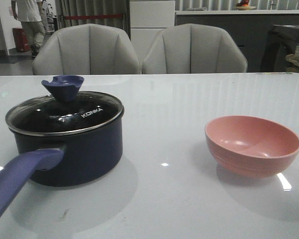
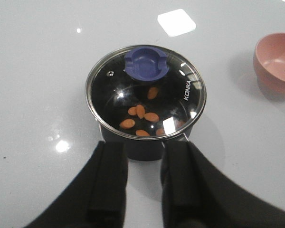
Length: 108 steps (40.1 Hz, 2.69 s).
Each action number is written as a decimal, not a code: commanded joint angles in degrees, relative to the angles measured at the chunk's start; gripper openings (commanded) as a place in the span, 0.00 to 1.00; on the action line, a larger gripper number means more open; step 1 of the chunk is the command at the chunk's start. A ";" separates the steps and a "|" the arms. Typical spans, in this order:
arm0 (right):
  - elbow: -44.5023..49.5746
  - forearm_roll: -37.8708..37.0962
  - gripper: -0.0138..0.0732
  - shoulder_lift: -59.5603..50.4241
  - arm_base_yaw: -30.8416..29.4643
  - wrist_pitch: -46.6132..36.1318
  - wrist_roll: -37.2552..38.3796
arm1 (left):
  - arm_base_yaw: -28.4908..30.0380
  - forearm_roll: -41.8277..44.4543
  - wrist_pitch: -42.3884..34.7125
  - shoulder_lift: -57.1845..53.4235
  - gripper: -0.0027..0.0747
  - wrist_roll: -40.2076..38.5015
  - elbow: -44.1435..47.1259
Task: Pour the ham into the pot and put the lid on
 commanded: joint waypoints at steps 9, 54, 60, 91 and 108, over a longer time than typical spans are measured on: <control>-1.55 0.19 0.33 0.52 -0.07 -4.76 -0.41 | -0.42 -0.90 -15.79 -16.14 0.18 0.15 11.27; -1.55 0.19 0.33 0.52 -0.07 -4.76 -0.41 | 9.83 2.71 -35.73 -25.62 0.18 -1.01 25.41; -1.55 0.19 0.33 0.52 -0.07 -4.76 -0.41 | 16.44 3.02 -36.69 -31.39 0.18 -3.64 31.68; -1.55 0.19 0.33 0.52 -0.07 -4.76 -0.41 | 18.39 3.02 -36.61 -37.73 0.18 -11.34 37.97; -1.55 0.19 0.33 0.52 -0.07 -4.76 -0.41 | 18.39 3.02 -36.61 -37.73 0.18 -11.34 37.97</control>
